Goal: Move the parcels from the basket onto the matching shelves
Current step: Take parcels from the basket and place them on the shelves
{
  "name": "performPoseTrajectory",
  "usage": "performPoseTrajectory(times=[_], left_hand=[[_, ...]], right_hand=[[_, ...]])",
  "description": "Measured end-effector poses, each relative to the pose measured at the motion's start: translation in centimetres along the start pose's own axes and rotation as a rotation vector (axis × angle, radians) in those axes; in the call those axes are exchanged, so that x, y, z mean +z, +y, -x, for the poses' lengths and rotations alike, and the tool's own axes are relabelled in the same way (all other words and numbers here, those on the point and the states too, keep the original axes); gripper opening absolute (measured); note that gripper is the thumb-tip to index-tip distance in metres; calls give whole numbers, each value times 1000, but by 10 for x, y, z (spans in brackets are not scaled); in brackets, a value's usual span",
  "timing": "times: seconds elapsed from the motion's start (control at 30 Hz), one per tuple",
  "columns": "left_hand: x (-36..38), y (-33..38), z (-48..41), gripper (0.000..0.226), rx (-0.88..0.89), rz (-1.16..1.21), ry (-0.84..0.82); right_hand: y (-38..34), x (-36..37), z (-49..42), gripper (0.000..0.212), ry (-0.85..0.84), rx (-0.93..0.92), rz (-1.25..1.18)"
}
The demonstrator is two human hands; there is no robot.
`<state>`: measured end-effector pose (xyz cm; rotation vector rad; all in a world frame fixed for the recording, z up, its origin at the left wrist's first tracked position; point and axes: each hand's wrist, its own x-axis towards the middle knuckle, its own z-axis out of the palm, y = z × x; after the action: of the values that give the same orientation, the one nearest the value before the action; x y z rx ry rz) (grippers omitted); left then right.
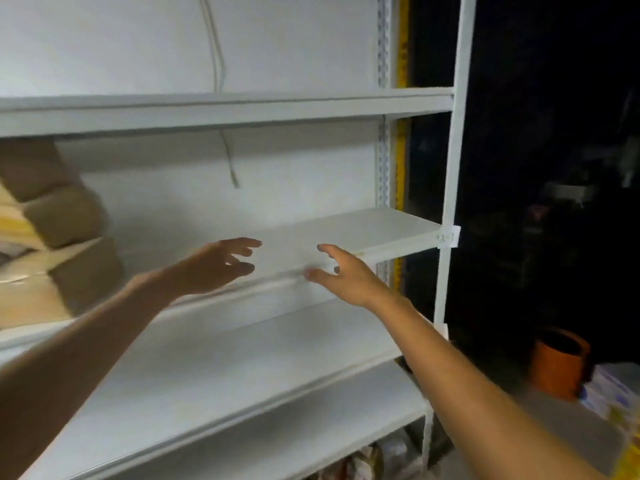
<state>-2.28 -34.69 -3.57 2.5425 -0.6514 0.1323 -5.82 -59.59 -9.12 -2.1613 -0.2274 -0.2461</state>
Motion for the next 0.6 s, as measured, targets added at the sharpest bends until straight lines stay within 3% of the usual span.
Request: performPoseTrajectory(times=[0.3, 0.43, 0.6], left_hand=[[-142, -128, 122, 31, -115, -286, 199], [-183, -178, 167, 42, -221, -253, 230], [-214, -243, 204, 34, -210, -310, 281]], right_hand=[[-151, 153, -81, 66, -189, -315, 17], [-196, 217, -102, 64, -274, -347, -13], [-222, 279, -131, 62, -305, -337, 5]])
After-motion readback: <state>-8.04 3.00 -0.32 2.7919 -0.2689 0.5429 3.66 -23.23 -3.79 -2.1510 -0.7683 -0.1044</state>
